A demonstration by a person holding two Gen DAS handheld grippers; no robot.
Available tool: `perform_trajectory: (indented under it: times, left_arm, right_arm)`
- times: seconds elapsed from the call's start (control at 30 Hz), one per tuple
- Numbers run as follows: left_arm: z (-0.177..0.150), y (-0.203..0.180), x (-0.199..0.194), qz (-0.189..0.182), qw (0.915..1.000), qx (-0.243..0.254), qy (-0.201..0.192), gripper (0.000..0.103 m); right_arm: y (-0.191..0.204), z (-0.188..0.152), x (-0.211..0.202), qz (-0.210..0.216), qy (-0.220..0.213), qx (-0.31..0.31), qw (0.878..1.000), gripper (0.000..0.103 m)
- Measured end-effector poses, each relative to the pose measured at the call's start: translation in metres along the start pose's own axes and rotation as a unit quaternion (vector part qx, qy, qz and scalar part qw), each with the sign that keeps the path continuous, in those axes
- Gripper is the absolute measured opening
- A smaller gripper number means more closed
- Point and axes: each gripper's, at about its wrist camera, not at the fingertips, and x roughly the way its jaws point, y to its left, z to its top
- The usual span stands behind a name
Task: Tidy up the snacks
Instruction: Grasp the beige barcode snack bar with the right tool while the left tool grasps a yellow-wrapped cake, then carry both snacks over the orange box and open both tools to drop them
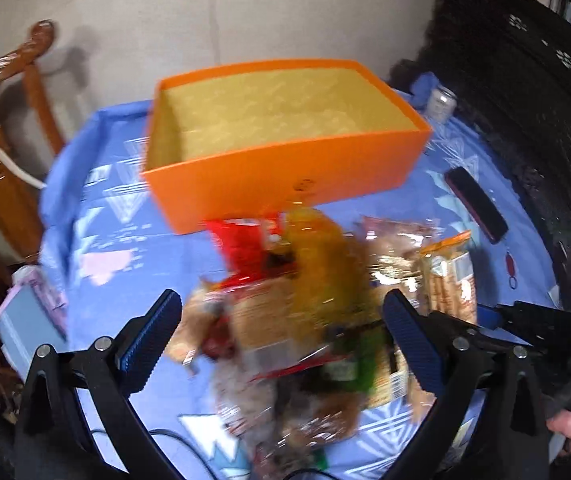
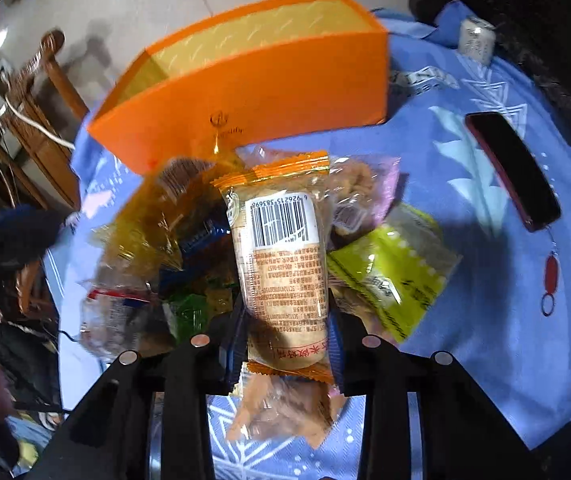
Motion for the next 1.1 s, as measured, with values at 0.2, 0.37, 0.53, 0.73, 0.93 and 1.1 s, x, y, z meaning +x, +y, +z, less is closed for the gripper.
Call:
perform_trajectory:
  times: [0.2, 0.37, 0.53, 0.73, 0.93, 1.1]
  left_arm:
    - [0.01, -0.029, 0.044, -0.025, 0.9992, 0.027, 0.016, 0.099]
    - [0.007, -0.034, 0.076, -0.023, 0.9984, 0.028, 0.043, 0.075]
    - [0.002, -0.035, 0.09, -0.024, 0.9976, 0.027, 0.059, 0.059]
    - [-0.002, -0.028, 0.077, -0.048, 0.9978, -0.002, 0.047, 0.052]
    - [0.0, -0.013, 0.037, -0.071, 0.9972, -0.024, 0.003, 0.051]
    - [0.014, 0.007, -0.004, -0.074, 0.9956, -0.039, -0.042, 0.051]
  right_arm:
    - [-0.017, 0.002, -0.022, 0.009, -0.029, 0.025, 0.999, 0.035]
    - [-0.027, -0.002, -0.03, 0.006, -0.037, 0.039, 0.999, 0.035]
    - [-0.033, -0.004, -0.032, 0.005, -0.042, 0.05, 0.998, 0.035]
    - [-0.034, -0.004, -0.033, 0.009, -0.046, 0.05, 0.998, 0.035]
    - [-0.028, 0.001, -0.041, 0.015, -0.055, 0.041, 0.998, 0.035]
    - [-0.016, 0.016, -0.053, 0.024, -0.072, 0.026, 0.997, 0.035]
